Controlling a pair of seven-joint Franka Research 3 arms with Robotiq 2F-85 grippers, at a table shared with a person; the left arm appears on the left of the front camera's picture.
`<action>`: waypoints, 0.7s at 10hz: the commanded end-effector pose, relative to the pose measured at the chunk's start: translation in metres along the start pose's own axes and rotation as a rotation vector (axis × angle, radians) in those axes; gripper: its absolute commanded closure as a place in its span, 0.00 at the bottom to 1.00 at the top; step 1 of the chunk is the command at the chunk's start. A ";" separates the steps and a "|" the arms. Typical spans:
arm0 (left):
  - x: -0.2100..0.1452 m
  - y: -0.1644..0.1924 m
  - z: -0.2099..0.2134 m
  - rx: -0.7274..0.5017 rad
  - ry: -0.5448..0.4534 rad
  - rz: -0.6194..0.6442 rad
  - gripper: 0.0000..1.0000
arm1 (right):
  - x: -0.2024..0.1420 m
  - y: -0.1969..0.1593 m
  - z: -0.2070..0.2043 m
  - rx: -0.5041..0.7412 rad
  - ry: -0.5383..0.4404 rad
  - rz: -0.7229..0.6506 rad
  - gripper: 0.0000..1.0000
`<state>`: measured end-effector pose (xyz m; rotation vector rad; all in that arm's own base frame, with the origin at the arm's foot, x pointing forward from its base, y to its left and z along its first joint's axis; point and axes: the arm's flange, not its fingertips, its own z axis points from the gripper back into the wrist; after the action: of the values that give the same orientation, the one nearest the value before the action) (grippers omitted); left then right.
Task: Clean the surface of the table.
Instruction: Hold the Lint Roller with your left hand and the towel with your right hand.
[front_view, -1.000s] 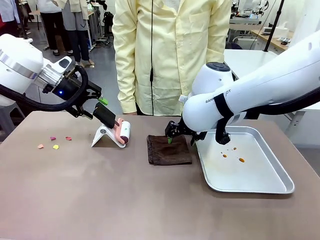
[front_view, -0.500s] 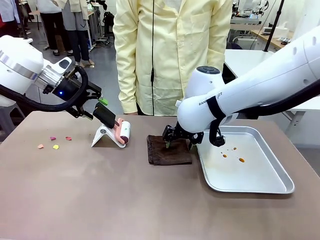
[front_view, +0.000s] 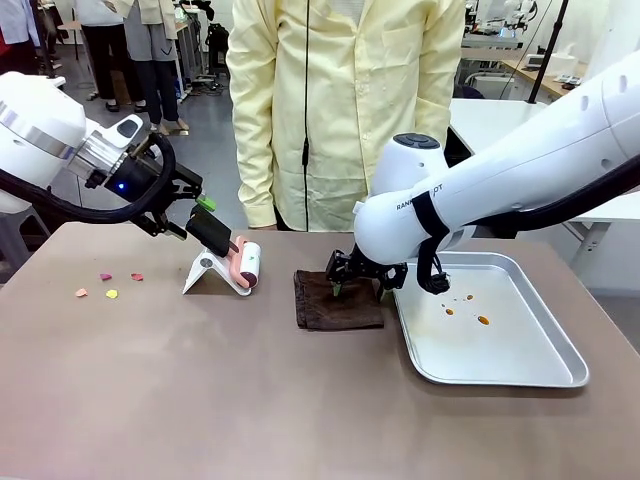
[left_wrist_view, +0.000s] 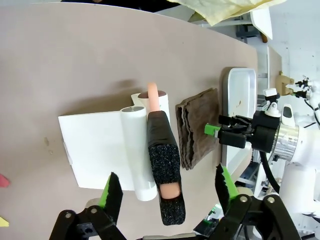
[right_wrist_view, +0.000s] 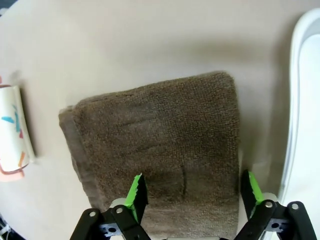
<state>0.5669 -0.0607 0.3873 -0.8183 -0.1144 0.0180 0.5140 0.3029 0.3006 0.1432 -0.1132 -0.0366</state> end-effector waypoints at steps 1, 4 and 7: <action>0.003 0.002 -0.001 -0.027 -0.004 -0.020 0.59 | 0.005 0.006 0.000 0.012 0.017 -0.036 0.59; 0.002 0.003 0.000 -0.032 -0.006 -0.025 1.00 | 0.006 0.005 -0.002 0.054 0.054 -0.012 1.00; 0.002 0.002 0.000 -0.024 -0.010 -0.023 1.00 | 0.007 0.004 -0.003 0.058 0.049 -0.026 1.00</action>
<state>0.5674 -0.0589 0.3856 -0.8181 -0.1167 0.0140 0.5178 0.3062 0.3045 0.1832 -0.0795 -0.0647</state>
